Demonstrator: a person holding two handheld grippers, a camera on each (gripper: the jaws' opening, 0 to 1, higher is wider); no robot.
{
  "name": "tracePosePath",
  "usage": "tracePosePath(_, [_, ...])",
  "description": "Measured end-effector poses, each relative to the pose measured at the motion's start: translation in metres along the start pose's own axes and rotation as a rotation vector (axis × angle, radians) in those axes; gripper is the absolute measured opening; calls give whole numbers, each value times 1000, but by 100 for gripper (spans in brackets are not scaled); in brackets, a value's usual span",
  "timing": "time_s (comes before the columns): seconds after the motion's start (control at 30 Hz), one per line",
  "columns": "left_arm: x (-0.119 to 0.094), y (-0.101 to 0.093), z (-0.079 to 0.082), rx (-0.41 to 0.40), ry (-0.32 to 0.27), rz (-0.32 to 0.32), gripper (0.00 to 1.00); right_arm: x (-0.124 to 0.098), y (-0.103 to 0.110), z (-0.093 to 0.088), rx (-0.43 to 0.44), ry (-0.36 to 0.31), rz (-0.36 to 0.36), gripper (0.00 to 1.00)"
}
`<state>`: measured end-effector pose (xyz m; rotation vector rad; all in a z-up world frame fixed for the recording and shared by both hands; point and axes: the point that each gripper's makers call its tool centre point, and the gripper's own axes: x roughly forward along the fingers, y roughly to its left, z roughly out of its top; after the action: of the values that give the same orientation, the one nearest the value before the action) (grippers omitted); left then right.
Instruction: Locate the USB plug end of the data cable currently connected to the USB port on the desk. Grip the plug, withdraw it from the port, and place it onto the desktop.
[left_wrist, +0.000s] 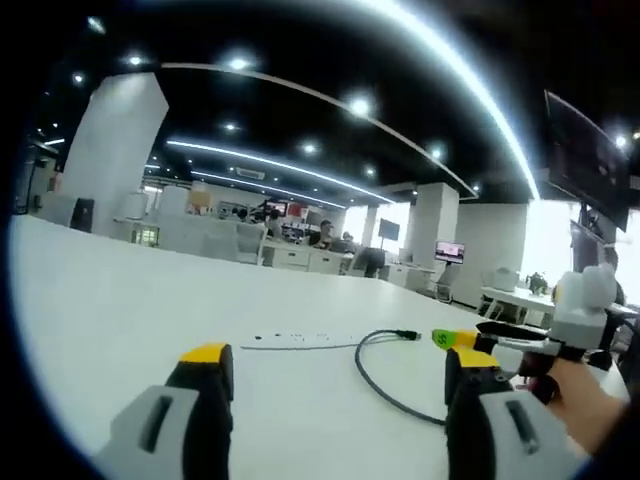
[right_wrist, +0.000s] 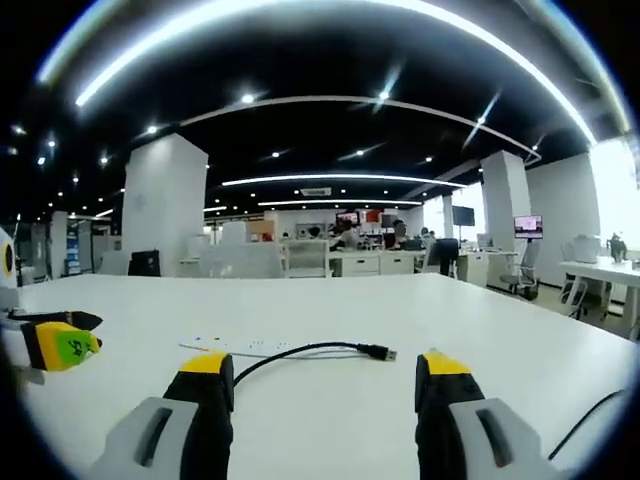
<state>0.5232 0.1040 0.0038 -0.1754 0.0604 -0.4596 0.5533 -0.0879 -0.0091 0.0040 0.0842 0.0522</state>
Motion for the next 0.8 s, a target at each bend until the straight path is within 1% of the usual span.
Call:
tracePosePath(0.1, [-4,1,3,20,-4,13,87,-4,1,4,-3,-11,-3,74])
tracePosePath(0.3, [-8,3,4,9,-6,21,87,-8,7,8,-10,-21,2,74])
tracePosePath(0.63, [-13,3,1,2,6,24,87,-7,11,10,-8,-25,10,75])
tracePosePath(0.7, [-14,3,0,-1,1,21,86,-8,12,11,-10,-29,13,75])
tracePosePath(0.8, [-15,5,-4,3,10,27,87,-9,12,12,-11,-32,16,75])
